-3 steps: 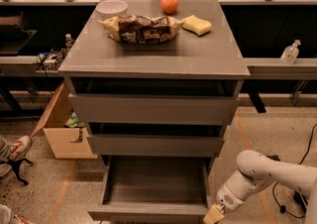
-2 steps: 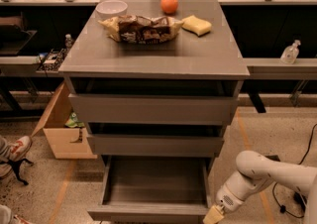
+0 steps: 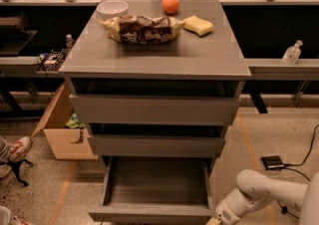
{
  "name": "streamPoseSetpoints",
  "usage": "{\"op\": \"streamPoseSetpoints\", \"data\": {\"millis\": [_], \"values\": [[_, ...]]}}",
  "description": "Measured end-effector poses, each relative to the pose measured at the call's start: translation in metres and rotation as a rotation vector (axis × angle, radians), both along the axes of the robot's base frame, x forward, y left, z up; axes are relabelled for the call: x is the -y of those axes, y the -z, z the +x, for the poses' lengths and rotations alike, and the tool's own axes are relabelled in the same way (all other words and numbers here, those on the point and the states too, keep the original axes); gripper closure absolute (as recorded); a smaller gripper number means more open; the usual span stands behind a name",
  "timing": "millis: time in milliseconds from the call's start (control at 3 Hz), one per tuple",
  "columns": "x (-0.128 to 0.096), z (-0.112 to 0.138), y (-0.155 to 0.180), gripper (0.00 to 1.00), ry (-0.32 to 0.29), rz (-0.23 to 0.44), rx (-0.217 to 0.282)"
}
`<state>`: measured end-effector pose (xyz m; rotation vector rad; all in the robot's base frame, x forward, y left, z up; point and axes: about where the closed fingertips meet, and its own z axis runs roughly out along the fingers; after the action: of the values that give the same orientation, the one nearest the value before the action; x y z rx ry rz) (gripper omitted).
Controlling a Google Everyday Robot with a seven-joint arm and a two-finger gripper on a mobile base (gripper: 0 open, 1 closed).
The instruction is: Close bottom drawer
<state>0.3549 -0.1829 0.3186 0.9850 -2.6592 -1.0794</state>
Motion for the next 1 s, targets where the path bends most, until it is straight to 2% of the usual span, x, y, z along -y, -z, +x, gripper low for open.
{"op": "streamPoseSetpoints", "data": {"millis": [333, 667, 1000], "values": [[-0.004, 0.000, 0.043, 1.00, 0.037, 0.058, 0.028], [-0.012, 0.008, 0.074, 1.00, 0.054, 0.086, 0.061], [-0.031, 0.018, 0.106, 1.00, 0.058, 0.123, 0.087]]}}
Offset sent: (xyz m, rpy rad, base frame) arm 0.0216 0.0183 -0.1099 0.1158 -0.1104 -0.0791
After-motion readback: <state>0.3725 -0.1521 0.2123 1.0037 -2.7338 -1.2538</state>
